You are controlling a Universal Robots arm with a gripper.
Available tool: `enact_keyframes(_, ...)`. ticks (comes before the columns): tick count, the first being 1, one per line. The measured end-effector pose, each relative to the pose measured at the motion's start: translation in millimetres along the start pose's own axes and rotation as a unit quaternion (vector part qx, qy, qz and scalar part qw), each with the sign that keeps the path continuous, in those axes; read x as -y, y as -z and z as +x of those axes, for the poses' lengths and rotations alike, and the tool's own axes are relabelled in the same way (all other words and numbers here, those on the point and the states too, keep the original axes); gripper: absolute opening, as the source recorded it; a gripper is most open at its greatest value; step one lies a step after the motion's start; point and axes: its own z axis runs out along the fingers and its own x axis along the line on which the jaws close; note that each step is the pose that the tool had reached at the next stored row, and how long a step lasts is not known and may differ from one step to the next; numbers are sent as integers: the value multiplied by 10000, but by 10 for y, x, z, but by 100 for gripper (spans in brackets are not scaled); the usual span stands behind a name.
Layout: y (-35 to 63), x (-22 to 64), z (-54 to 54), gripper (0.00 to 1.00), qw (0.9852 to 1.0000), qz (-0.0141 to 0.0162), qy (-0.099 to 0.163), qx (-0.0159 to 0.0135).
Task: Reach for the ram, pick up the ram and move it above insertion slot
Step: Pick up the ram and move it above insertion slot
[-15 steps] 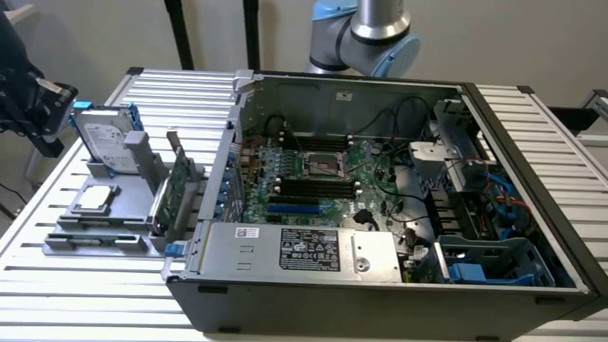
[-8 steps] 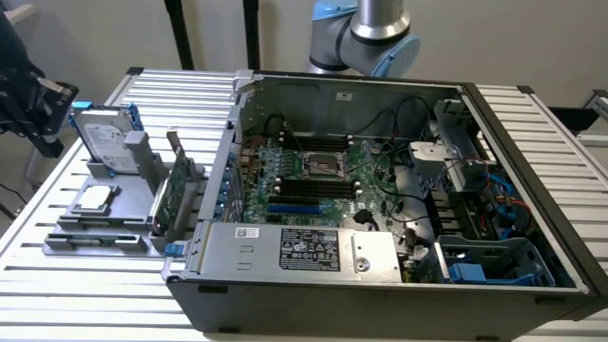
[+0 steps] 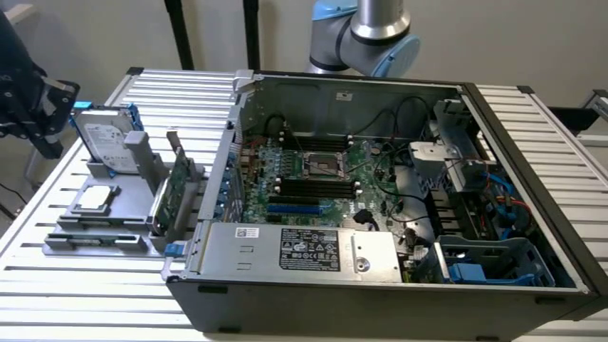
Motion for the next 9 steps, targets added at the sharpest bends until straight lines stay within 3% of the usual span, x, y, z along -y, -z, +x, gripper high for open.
enact_keyframes(4,-10,0,0,11,9993,-1,367,-14)
enact_keyframes(9,-22,1,0,11,9967,-1,816,-32)
